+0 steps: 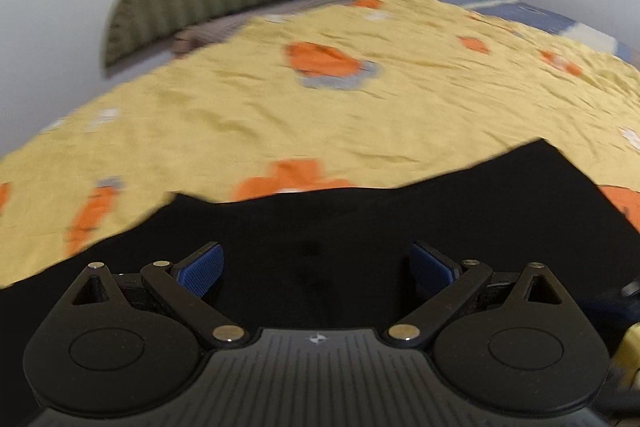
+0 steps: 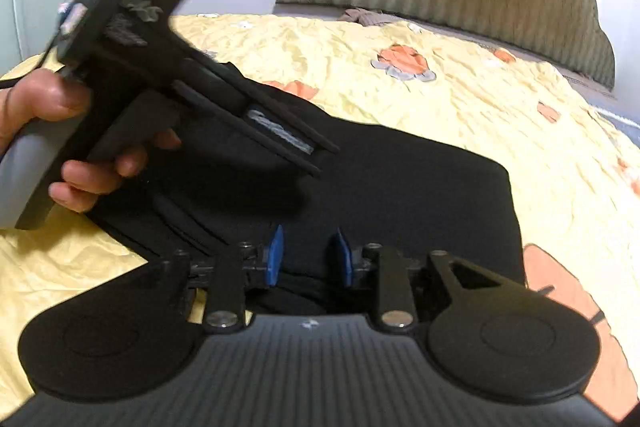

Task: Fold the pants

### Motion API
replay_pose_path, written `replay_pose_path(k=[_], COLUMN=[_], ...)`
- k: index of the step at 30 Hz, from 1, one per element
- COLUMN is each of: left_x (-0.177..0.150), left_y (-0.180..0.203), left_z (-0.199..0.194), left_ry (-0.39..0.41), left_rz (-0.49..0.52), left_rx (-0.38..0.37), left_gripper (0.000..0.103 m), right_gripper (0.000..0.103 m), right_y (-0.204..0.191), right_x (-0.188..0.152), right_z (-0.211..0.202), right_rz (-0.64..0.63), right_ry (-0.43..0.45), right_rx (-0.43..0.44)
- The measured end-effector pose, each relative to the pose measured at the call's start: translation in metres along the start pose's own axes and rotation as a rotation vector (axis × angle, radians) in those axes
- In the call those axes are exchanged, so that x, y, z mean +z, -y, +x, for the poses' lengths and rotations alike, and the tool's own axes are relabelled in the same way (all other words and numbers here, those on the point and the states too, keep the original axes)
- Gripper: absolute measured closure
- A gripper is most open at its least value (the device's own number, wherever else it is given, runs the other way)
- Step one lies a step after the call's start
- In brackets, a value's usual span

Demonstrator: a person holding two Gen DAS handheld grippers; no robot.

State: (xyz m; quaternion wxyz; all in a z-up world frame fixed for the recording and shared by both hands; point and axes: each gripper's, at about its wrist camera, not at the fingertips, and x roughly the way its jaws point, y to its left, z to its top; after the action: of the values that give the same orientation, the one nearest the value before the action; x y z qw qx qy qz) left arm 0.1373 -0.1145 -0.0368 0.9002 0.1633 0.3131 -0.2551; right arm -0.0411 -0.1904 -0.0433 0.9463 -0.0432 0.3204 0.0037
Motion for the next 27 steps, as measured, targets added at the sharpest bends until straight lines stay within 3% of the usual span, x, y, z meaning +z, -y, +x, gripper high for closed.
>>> replay_pose_path(k=[6,11,16,21,27], left_x=[-0.024,-0.056,-0.088,-0.117,-0.146], left_y=[-0.070,-0.131,-0.178,-0.215,-0.254], left_z=[-0.037,-0.065,-0.089,-0.093,-0.117], left_ry=[0.005,-0.034,-0.060,-0.125,-0.066], left_rz=[-0.143,-0.265,-0.302,-0.367,-0.502], left_rx=[0.157,0.271,0.403,0.458,0.513], left_gripper=[0.003,0.003,0.003,0.003,0.002], right_gripper=[0.074,0.064,0.063,0.055,0.054], right_y=[-0.026,-0.079,-0.137,-0.185,-0.236], right_x=[0.013,0.027,0.029,0.043,0.069], right_z=[-0.017,-0.018,-0.011,-0.005,0.018], right_rz=[-0.011,-0.169,-0.319,-0.411,-0.514], right_ry=[0.088,0.144,0.160,0.183,0.216], right_rx=[-0.025,0.024,0.090,0.154,0.208])
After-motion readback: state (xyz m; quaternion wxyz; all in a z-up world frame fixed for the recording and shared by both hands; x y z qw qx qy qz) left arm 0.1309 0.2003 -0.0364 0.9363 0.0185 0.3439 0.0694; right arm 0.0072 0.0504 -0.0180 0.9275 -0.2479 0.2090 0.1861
